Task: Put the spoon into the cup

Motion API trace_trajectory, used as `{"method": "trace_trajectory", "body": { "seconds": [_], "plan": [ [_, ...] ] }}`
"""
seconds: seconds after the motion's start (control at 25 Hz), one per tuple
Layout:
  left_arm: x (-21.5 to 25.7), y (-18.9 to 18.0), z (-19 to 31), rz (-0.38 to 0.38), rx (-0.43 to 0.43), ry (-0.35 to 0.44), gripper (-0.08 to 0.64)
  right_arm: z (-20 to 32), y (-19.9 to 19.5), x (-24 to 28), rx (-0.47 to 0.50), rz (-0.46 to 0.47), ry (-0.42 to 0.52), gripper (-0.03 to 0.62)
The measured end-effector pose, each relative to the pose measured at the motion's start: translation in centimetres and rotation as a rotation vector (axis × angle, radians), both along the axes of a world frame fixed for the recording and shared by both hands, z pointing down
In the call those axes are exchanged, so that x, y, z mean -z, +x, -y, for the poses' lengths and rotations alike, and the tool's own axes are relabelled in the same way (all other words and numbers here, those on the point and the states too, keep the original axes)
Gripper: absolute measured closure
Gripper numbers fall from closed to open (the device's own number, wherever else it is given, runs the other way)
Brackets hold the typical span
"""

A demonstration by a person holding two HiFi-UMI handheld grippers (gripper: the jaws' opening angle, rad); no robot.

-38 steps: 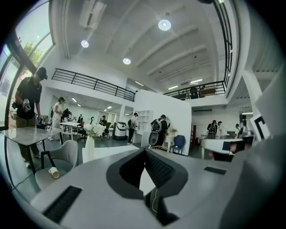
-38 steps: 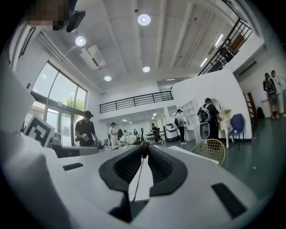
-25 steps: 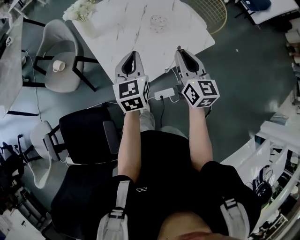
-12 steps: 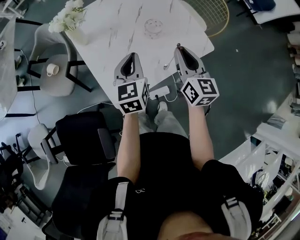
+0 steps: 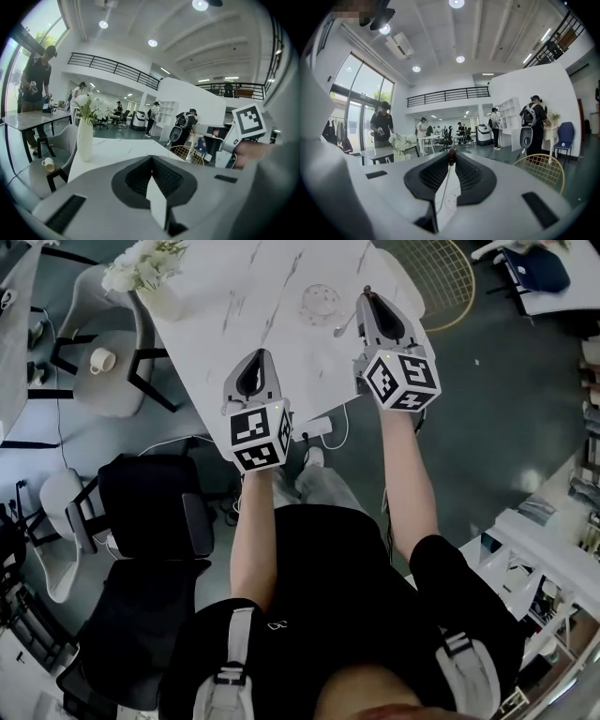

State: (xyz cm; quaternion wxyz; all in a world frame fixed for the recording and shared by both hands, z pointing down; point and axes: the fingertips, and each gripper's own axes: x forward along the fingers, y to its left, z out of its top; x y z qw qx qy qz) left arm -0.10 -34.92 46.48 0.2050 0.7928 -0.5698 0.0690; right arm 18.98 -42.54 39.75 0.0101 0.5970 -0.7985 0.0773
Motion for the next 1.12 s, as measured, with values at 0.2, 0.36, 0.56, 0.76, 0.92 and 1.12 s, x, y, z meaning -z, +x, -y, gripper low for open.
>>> {"method": "trace_trajectory", "body": {
  "seconds": [0.2,0.36,0.56,0.76,0.92,1.12],
  "plan": [
    [-0.2,-0.8,0.1,0.002,0.029,-0.003,0.548,4.1,-0.2,-0.9,0.007,-0.012,0.006,0.541],
    [-0.1,-1.1,0.2,0.004,0.042,0.001,0.548,6.3,-0.4,-3.0,0.011,-0.024,-0.021,0.541],
    [-0.3,-1.3,0.2,0.015,0.040,-0.007,0.548,8.5,-0.8,-6.6,0.013,-0.043,-0.077,0.541],
    [-0.9,-2.1,0.4,0.036,0.041,-0.028,0.548,10.6,-0.6,-10.4,0.000,-0.075,-0.146,0.541],
    [-1.3,-3.1,0.5,0.044,0.058,-0.040,0.548,10.2,-0.9,-12.4,0.008,-0.111,-0.187,0.539],
    [-1.1,-2.9,0.9,0.035,0.053,-0.038,0.548,8.4,-0.8,-14.3,0.012,-0.132,-0.236,0.537]
  ]
}}
